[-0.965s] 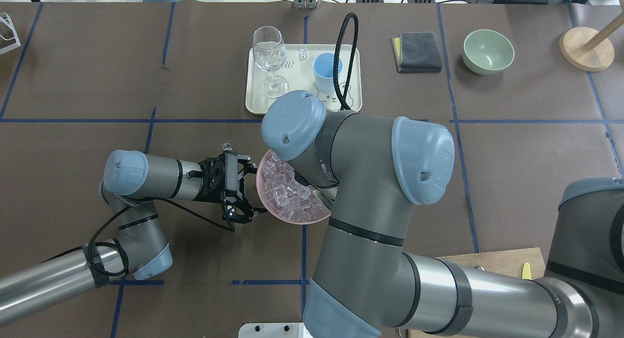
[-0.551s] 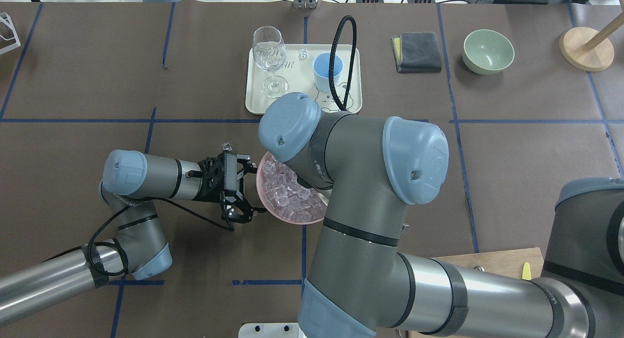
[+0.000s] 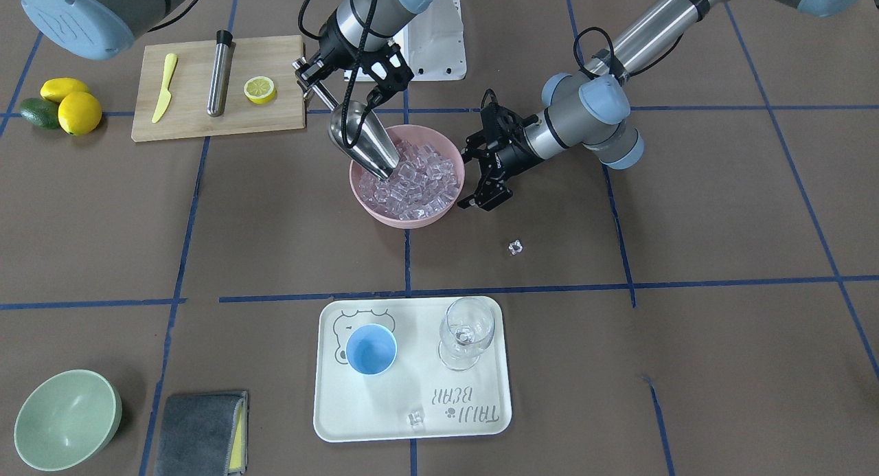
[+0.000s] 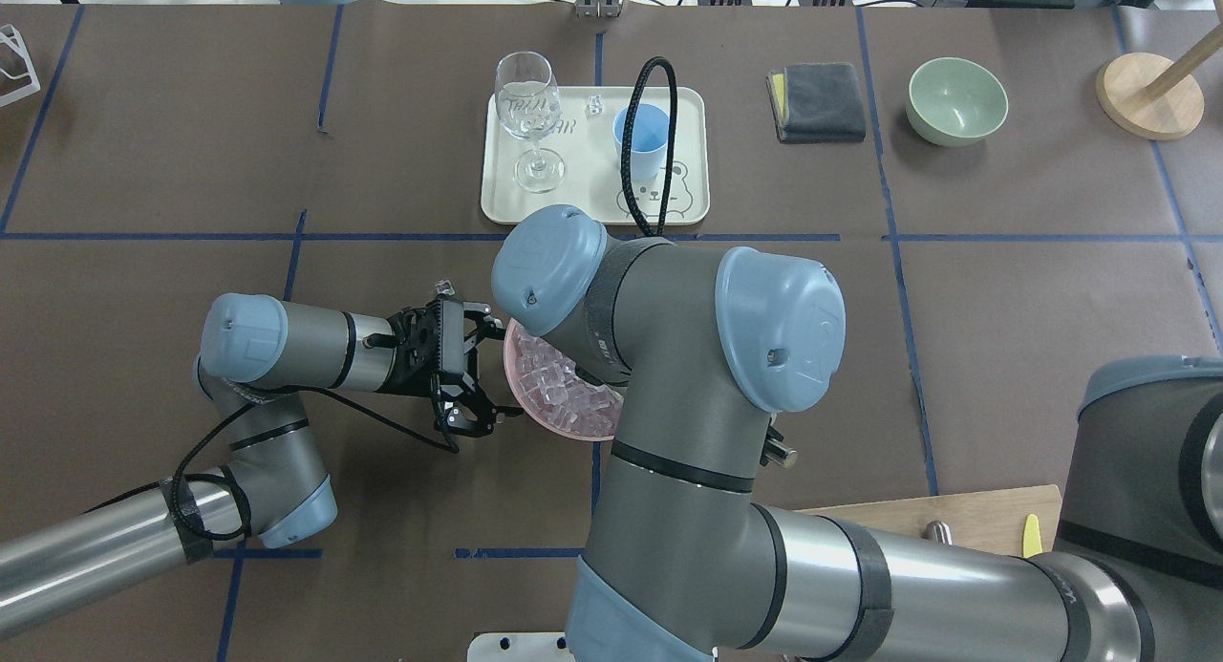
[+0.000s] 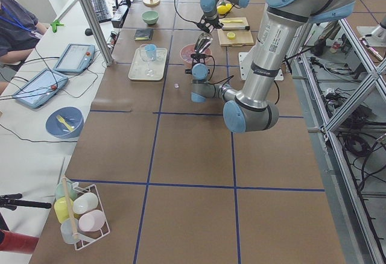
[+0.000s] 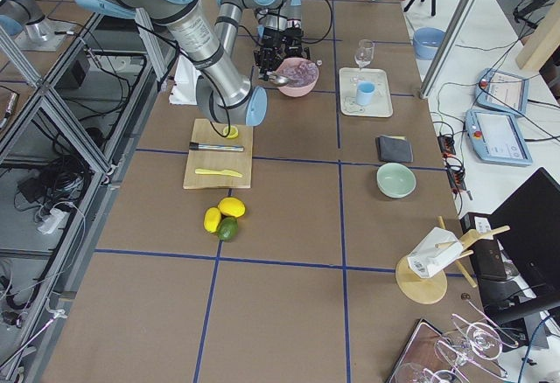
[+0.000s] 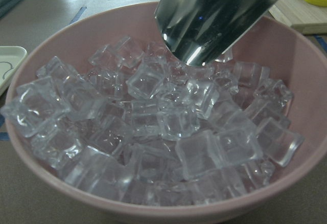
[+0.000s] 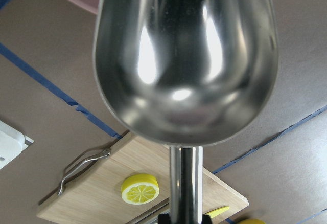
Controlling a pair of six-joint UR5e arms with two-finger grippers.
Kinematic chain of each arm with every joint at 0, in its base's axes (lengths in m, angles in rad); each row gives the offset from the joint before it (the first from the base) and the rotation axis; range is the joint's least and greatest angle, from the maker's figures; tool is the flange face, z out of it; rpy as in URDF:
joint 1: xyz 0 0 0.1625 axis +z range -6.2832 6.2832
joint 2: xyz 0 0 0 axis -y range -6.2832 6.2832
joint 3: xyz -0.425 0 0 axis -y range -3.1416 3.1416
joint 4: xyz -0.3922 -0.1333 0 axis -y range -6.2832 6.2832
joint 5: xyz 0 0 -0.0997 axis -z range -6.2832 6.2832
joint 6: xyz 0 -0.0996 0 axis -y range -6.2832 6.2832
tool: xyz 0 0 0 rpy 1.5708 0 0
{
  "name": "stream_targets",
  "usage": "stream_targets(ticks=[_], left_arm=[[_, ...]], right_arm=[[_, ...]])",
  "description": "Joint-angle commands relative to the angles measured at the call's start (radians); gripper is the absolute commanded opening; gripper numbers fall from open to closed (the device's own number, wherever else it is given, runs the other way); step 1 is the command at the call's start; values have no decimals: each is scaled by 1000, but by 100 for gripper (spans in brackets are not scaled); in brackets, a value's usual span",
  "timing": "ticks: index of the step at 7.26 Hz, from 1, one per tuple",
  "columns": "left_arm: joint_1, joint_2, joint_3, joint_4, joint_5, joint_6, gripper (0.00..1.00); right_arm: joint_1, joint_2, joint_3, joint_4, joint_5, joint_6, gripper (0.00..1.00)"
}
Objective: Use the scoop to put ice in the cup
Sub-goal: 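Dig the scoop into the ice cubes with the right gripper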
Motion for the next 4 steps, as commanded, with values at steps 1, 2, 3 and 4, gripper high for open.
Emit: stream_targets(ticks=[1, 2, 3, 4], left_arm=[[0, 0, 0, 0, 0, 0, 99], [0, 0, 0, 0, 0, 0, 99], [1, 0, 0, 0, 0, 0, 99], [1, 0, 0, 0, 2, 0, 99]], right_arm=[[1, 7, -52, 70, -5, -1, 0], [2, 10, -54, 84, -7, -1, 0], [2, 16, -70, 113, -7, -1, 0], [2, 22, -104, 145, -7, 1, 0]])
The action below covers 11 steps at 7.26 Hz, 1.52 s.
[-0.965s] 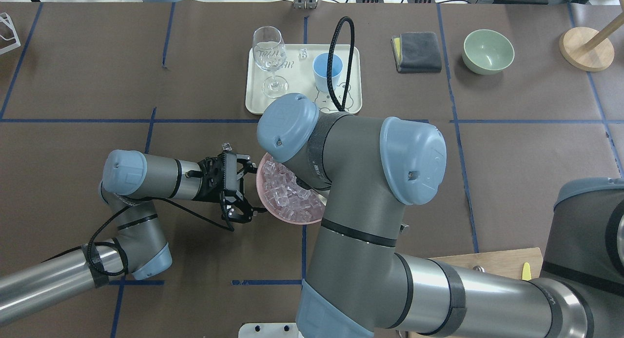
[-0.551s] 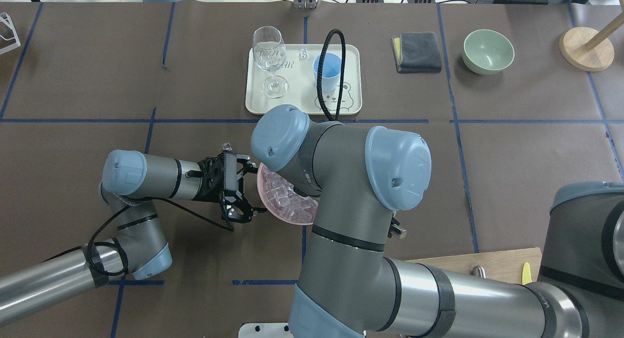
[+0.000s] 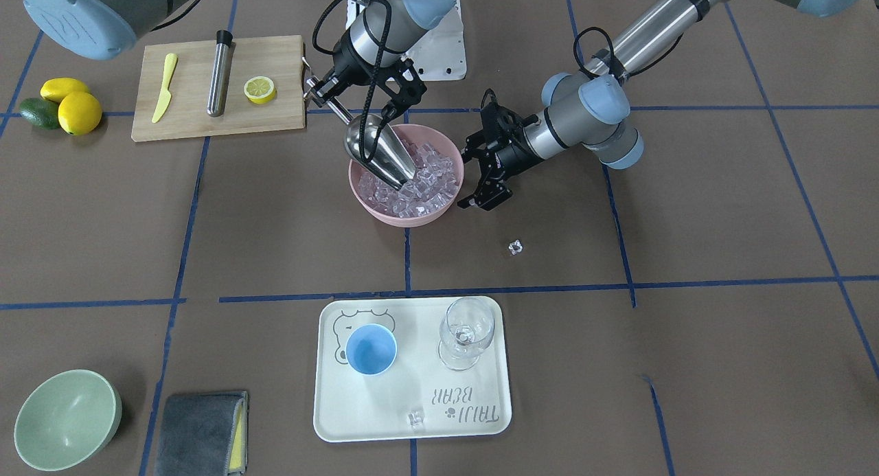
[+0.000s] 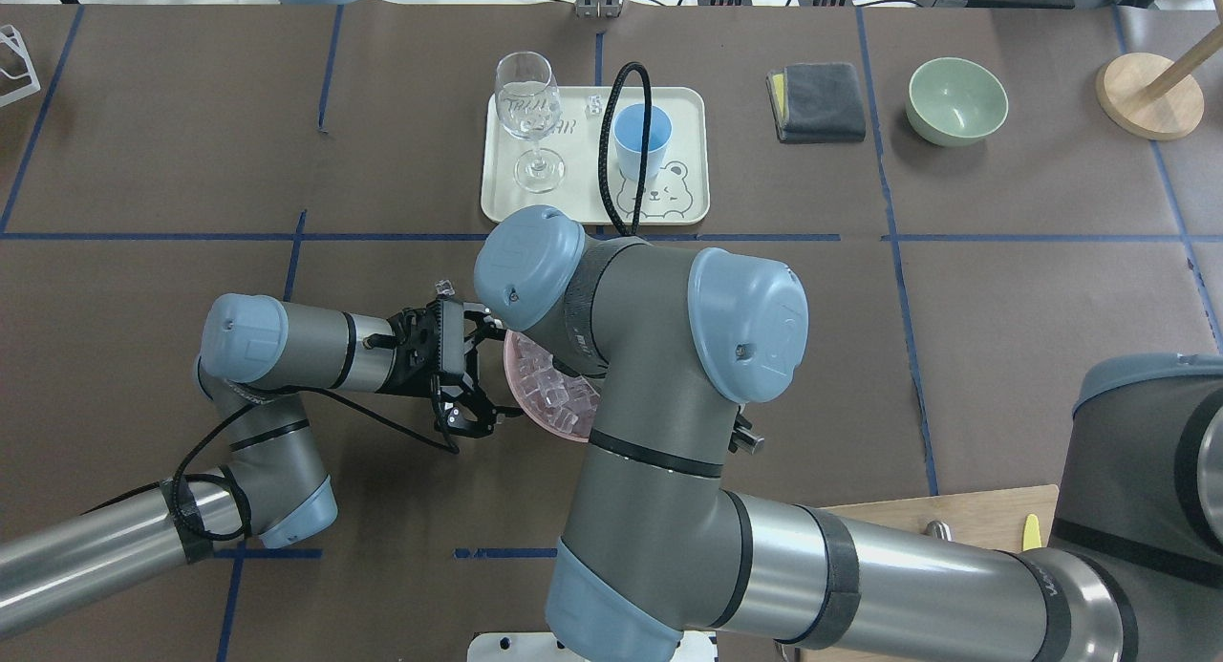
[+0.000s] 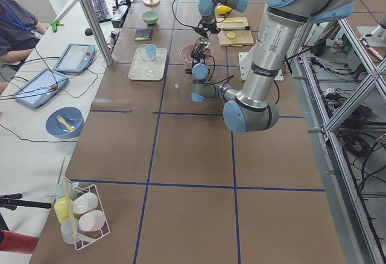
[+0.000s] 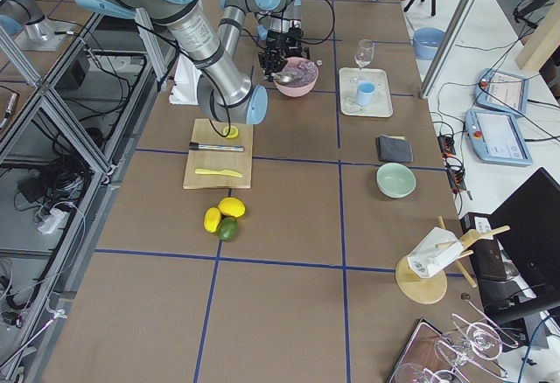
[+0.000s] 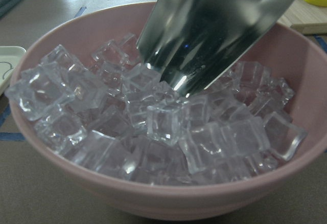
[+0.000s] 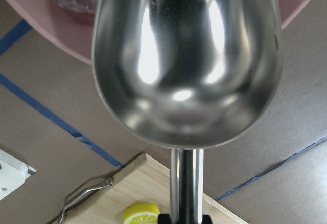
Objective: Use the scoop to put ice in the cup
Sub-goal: 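Dig the scoop into the ice cubes with the right gripper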
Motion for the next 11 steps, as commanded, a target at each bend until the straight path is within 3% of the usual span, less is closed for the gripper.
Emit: stream_targets(ticks=[1, 5, 11], left_arm=[[1, 0, 0, 0, 0, 0, 99], [1, 0, 0, 0, 1, 0, 99], [1, 0, 0, 0, 0, 0, 99]], right_arm=[[2, 9, -47, 75, 0, 3, 0], [3, 12, -103, 156, 0, 17, 0], [8, -2, -98, 254, -3, 27, 0]])
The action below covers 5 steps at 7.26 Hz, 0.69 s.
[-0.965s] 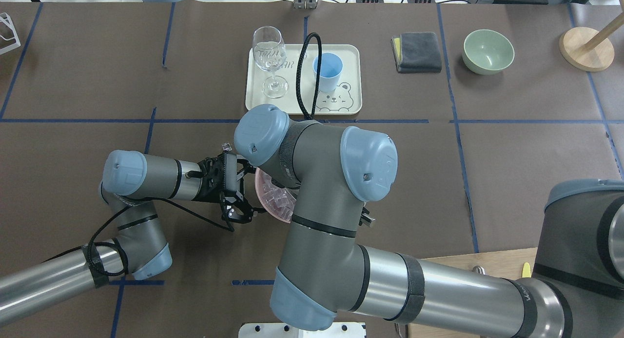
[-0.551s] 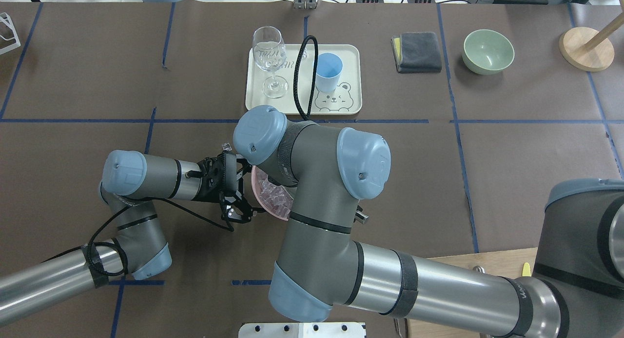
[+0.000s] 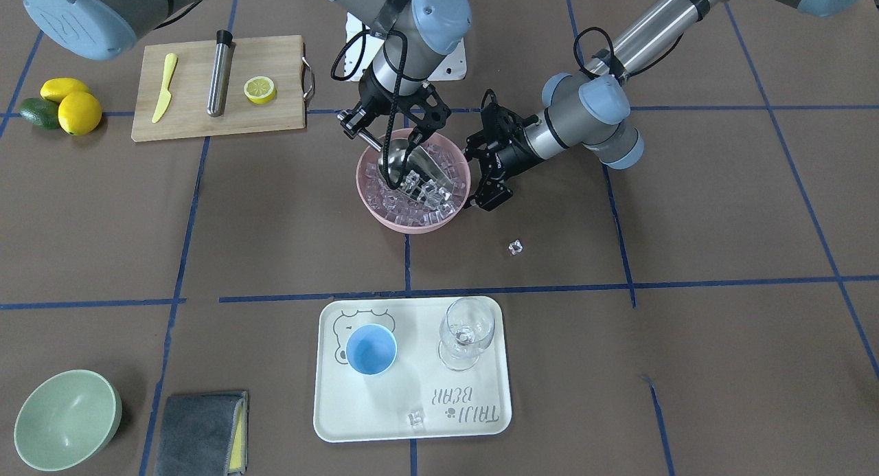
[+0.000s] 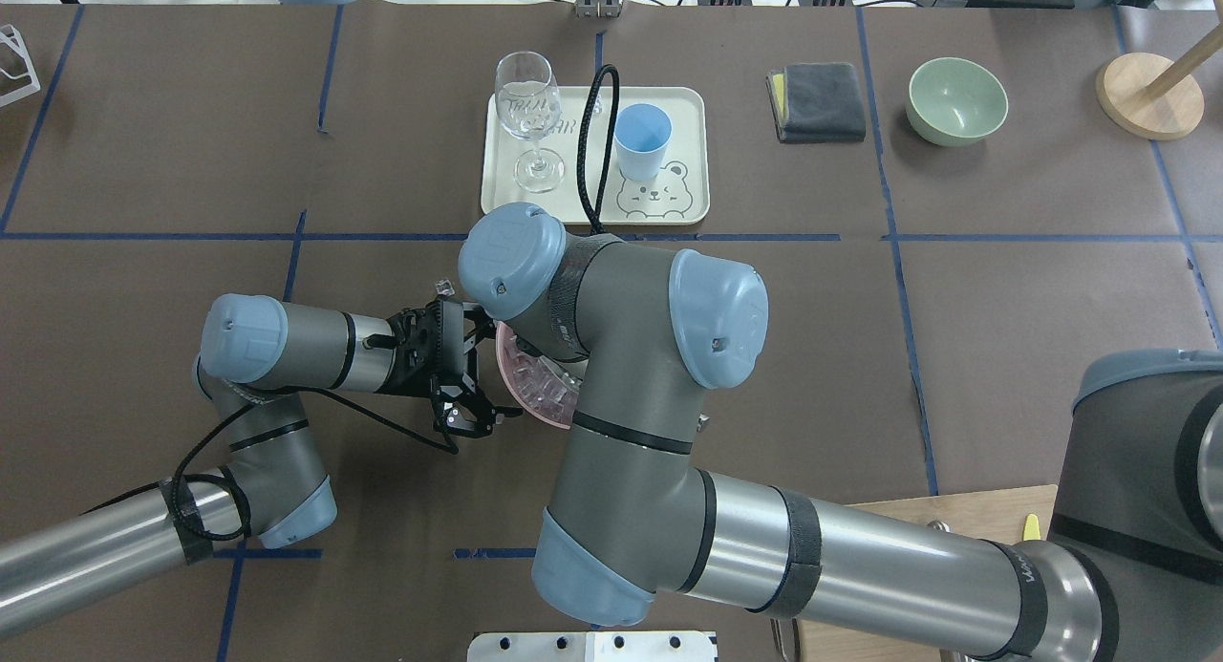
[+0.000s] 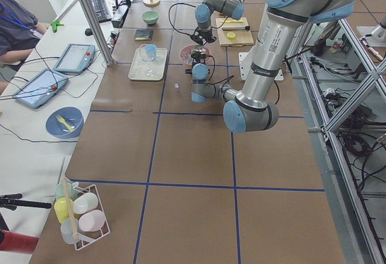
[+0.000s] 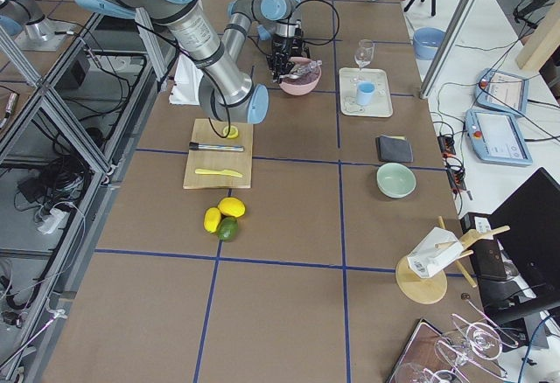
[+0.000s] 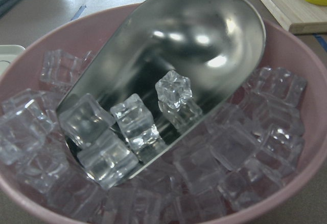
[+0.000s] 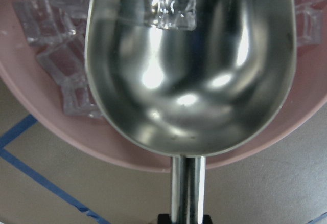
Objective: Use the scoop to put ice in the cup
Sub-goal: 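Dig the scoop into the ice cubes with the right gripper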
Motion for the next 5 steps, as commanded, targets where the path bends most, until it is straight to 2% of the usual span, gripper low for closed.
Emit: stream_targets(ticks=[1, 3, 5], left_arm=[[-1, -1, 0, 0, 0, 0, 99], [-1, -1, 0, 0, 0, 0, 99], [0, -1, 0, 0, 2, 0, 99]], right_arm=[[2, -20, 9, 61, 1, 33, 0], [2, -97, 95, 118, 0, 44, 0], [4, -117, 135, 120, 1, 50, 0]])
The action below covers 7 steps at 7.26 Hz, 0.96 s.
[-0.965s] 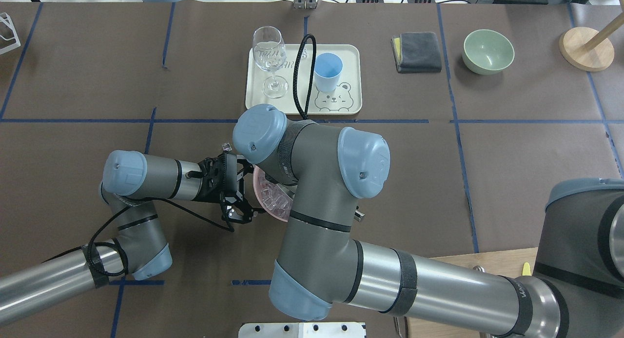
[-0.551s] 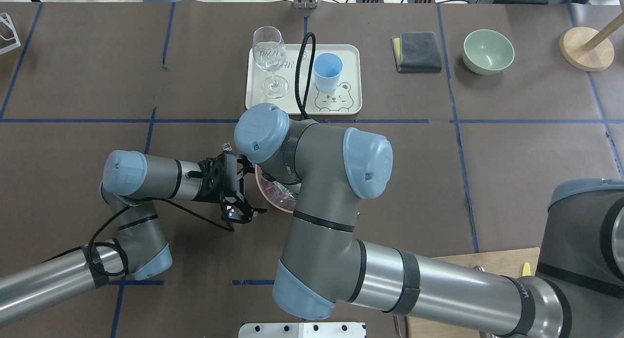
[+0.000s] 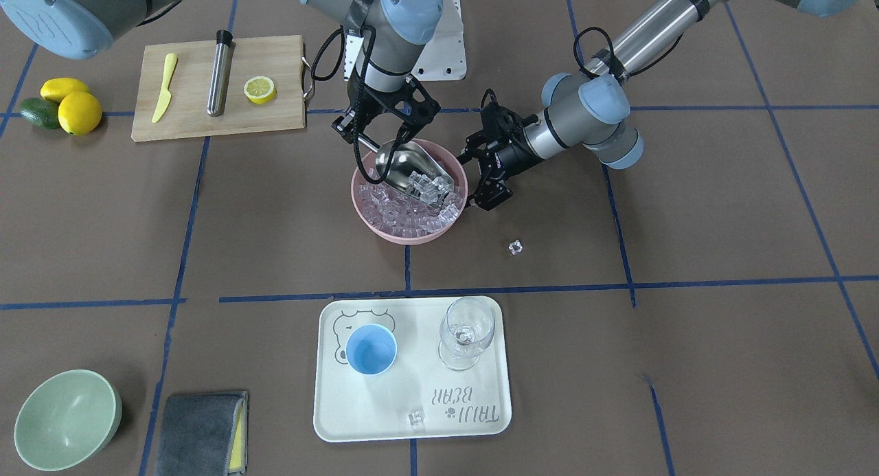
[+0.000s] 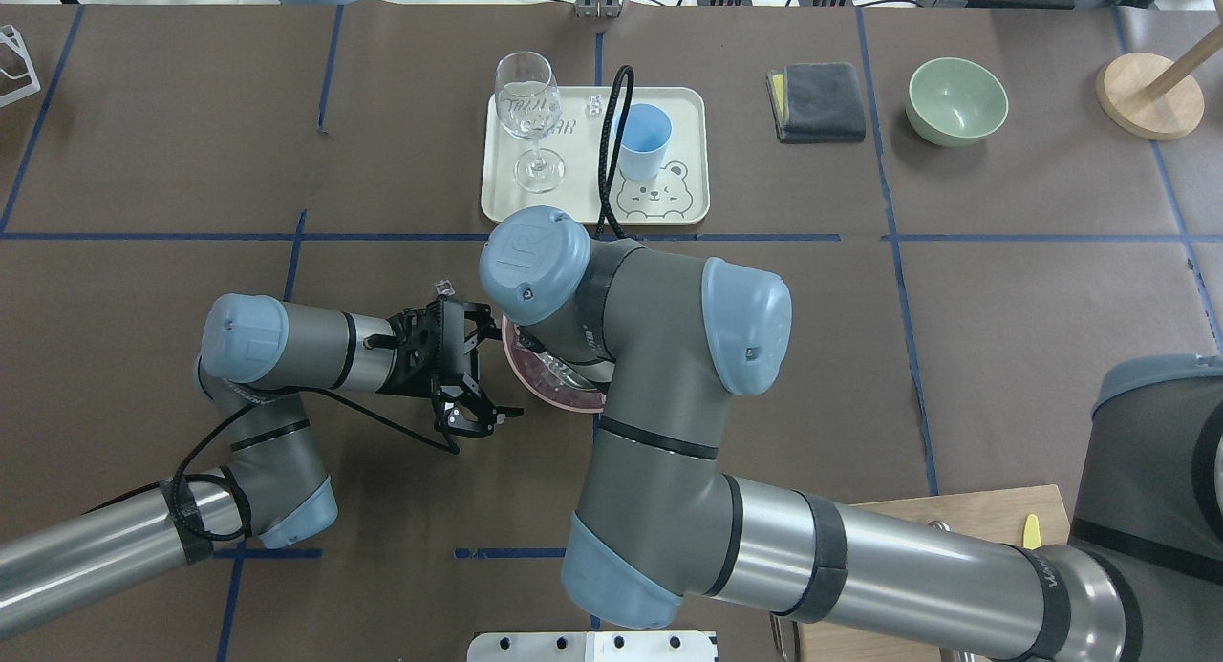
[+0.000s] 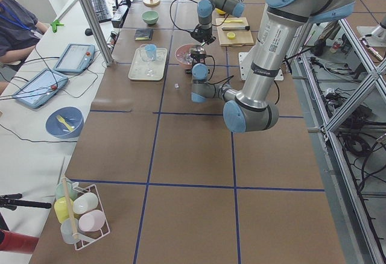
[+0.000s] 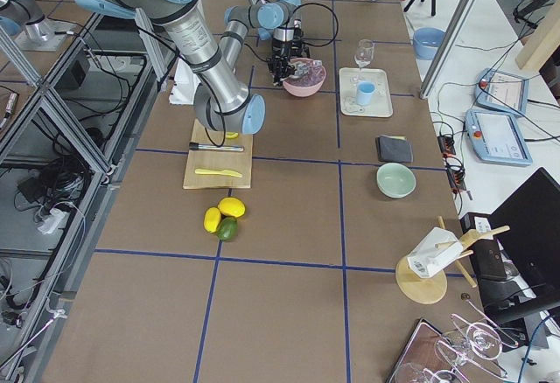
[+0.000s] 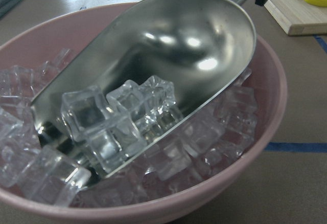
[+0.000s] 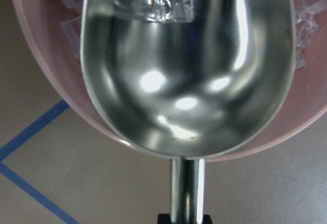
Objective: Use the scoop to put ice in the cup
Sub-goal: 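Lift the ice-filled scoop and carry it toward the tray cups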
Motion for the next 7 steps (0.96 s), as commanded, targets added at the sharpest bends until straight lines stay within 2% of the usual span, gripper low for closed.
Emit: stream_targets(ticks=[1, 4, 7], left_arm=[[1, 0, 0, 0, 0, 0, 99], [1, 0, 0, 0, 0, 0, 99], [1, 0, 0, 0, 0, 0, 99]], right_arm=[[4, -30, 59, 11, 0, 10, 0], [50, -114, 171, 96, 2, 30, 0], [135, -103, 176, 98, 19, 145, 0]])
